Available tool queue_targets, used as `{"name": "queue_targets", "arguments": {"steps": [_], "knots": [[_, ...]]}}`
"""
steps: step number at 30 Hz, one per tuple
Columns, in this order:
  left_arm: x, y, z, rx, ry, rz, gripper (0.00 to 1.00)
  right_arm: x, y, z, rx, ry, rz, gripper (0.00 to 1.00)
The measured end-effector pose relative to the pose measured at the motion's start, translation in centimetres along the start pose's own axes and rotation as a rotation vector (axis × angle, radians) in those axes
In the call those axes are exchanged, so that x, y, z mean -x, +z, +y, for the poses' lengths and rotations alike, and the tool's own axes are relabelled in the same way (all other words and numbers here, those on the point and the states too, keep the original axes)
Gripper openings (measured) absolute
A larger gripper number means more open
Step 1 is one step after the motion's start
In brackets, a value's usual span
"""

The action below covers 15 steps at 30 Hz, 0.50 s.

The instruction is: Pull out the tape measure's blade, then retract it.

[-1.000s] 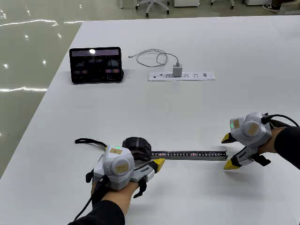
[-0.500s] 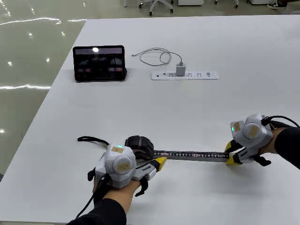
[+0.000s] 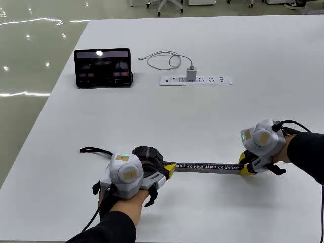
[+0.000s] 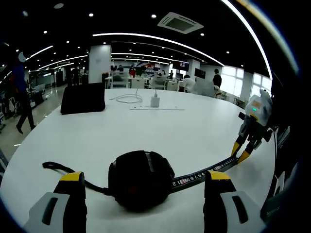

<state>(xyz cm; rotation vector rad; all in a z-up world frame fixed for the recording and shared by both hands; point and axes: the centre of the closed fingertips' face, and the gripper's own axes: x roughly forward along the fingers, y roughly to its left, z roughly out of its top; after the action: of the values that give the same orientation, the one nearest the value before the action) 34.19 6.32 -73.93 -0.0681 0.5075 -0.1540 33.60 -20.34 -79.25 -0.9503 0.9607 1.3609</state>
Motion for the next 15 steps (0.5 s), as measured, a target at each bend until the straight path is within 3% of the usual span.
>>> {"name": "queue_targets", "arguments": {"steps": [5,7,10,15], "knots": [[-1.0,-0.4,0.5,0.052,0.023,0.022,0.89,-0.2,-0.1,-0.2,0.052,-0.021,0.043,0.11],[-1.4,-0.5,0.5,0.078,0.025,0.035,0.86,-0.2,-0.2,-0.3,-0.006,-0.028,0.046,0.11],[-2.0,0.0,0.9,0.081,0.048,0.034,0.83,-0.3,-0.2,-0.5,-0.009,-0.024,0.051,0.11],[-2.6,0.3,1.1,0.073,0.045,0.048,0.76,-0.4,-0.2,-0.5,0.009,-0.016,0.095,0.11]]}}
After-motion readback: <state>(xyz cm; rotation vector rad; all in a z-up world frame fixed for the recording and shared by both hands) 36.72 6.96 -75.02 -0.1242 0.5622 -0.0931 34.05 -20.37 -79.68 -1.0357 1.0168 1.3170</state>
